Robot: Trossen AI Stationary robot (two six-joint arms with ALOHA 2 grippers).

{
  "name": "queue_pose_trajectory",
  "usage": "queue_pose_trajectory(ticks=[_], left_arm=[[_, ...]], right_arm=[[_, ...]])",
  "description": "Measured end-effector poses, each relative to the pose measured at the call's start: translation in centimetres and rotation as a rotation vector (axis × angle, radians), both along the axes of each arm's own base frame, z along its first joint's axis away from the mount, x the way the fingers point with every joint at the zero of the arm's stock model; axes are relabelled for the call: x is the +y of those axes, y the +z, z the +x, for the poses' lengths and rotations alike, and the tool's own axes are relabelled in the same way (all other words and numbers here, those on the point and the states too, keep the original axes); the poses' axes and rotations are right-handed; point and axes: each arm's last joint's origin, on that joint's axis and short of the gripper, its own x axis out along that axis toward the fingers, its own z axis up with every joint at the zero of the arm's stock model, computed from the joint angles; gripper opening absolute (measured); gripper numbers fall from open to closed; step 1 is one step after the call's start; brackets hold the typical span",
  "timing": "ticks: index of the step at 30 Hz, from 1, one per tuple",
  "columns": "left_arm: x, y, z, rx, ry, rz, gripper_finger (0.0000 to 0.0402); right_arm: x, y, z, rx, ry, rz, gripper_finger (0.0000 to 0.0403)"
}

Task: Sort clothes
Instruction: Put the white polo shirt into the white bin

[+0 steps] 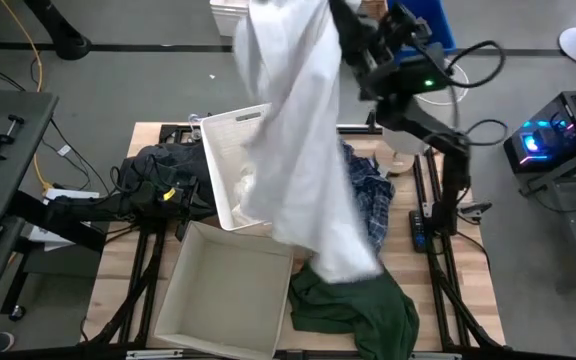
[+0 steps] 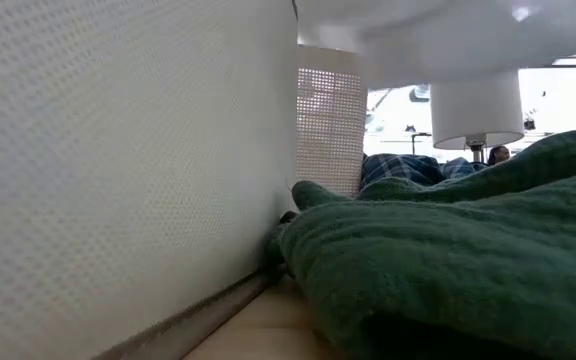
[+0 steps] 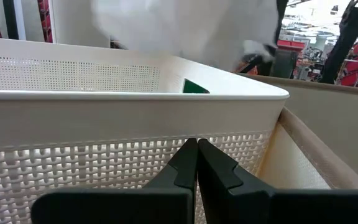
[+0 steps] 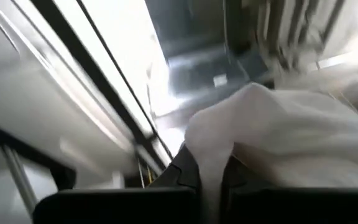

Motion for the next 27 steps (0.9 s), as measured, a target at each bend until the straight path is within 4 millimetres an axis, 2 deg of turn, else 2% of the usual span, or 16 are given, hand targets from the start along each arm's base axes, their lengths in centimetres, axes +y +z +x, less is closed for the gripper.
queue_pose_trajectory(ticks=[3,7,10,13,16,18,20,24,27], left_arm=[[0.0,0.0,0.0,0.0,0.0,0.0,0.0001],[0.0,0.0,0.0,-0.001,0.0,0.0,0.0001],[0.0,0.0,0.0,0.0,0.0,0.0,0.0001],[0.0,0.0,0.0,0.0,0.0,0.0,0.0001],[0.0,0.0,0.0,-0.001,0.0,0.0,0.0001],[0.0,0.0,0.0,-0.001,0.0,0.0,0.0001],[0.0,0.0,0.0,-0.001,0.0,0.0,0.0001],[0.0,0.0,0.0,-0.001,0.0,0.0,0.0001],[0.0,0.0,0.0,-0.001,0.0,0.0,0.0001]], right_arm=[[-1.9,-1.7,1.0,-0.137,0.014,0.04,0.0],[-4.0,-3.2,2.1,-0.21,0.015,0.078,0.0],[-5.3,-4.0,3.4,-0.106,-0.055,0.064,0.0],[-6.6,-6.3,6.2,0.2,-0.039,0.123,0.0],[-7.3,-10.1,9.2,0.552,-0.034,0.129,0.0],[-7.2,-12.5,10.3,0.783,-0.036,0.148,0.0],[-6.9,-14.5,10.5,1.01,-0.044,0.17,0.0],[-5.7,-18.3,9.7,1.444,-0.071,0.215,0.0],[-4.4,-20.4,8.7,1.697,-0.038,0.216,0.0]])
